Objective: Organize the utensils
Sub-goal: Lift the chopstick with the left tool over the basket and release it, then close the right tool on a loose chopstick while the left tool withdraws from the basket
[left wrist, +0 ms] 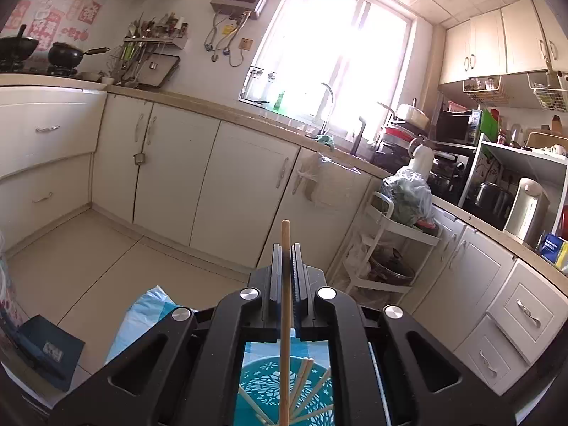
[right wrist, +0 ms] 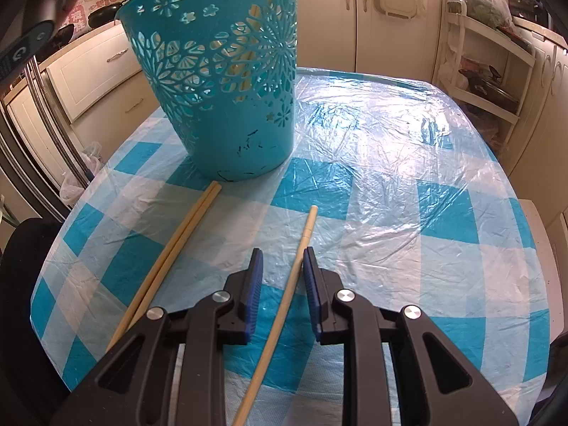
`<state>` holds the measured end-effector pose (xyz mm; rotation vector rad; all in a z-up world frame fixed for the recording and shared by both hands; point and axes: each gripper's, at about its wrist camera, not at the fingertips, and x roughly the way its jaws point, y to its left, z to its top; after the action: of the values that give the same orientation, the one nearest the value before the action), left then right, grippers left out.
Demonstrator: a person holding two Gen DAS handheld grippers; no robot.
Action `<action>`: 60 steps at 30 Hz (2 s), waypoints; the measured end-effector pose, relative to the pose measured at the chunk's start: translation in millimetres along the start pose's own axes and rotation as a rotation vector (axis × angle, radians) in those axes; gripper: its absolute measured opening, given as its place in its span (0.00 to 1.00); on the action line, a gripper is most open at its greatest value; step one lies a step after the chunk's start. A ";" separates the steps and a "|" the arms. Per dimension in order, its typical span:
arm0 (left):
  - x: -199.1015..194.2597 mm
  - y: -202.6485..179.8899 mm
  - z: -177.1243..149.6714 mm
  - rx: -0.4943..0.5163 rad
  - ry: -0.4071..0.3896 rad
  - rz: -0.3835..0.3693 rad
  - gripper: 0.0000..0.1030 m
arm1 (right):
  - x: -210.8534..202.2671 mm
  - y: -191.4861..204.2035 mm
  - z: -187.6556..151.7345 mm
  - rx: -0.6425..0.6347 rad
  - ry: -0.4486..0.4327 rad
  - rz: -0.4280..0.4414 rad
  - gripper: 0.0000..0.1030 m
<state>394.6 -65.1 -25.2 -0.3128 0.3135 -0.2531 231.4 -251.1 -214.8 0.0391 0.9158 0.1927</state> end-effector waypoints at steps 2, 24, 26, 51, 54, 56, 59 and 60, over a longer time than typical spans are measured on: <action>3.8 2.8 -2.9 -0.010 -0.007 0.014 0.05 | -0.1 -0.7 -0.1 0.000 0.000 0.001 0.23; -12.4 14.5 -39.3 0.044 0.096 0.044 0.06 | 0.1 0.2 -0.3 -0.001 0.000 0.007 0.25; -23.6 20.9 -41.4 0.043 0.100 0.056 0.17 | 0.1 -1.0 -0.3 0.003 0.001 0.021 0.27; -52.5 85.7 -195.3 0.151 0.503 0.185 0.80 | -3.9 -3.9 -0.8 0.001 0.040 -0.014 0.08; -47.7 83.7 -200.0 0.152 0.541 0.168 0.80 | -1.0 -1.9 1.3 -0.019 0.043 -0.026 0.08; -48.1 83.4 -200.9 0.156 0.542 0.163 0.82 | 0.9 -2.3 3.0 -0.021 0.043 -0.022 0.08; -46.2 83.9 -203.4 0.152 0.559 0.157 0.83 | 0.6 -6.5 3.3 0.018 0.043 -0.001 0.07; -45.1 84.5 -204.1 0.148 0.567 0.158 0.83 | 0.1 -9.2 3.9 0.034 0.045 0.006 0.06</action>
<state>300.3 -27.5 -226.5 -0.0624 0.8714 -0.2041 235.9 -259.9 -213.6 0.0691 0.9640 0.1848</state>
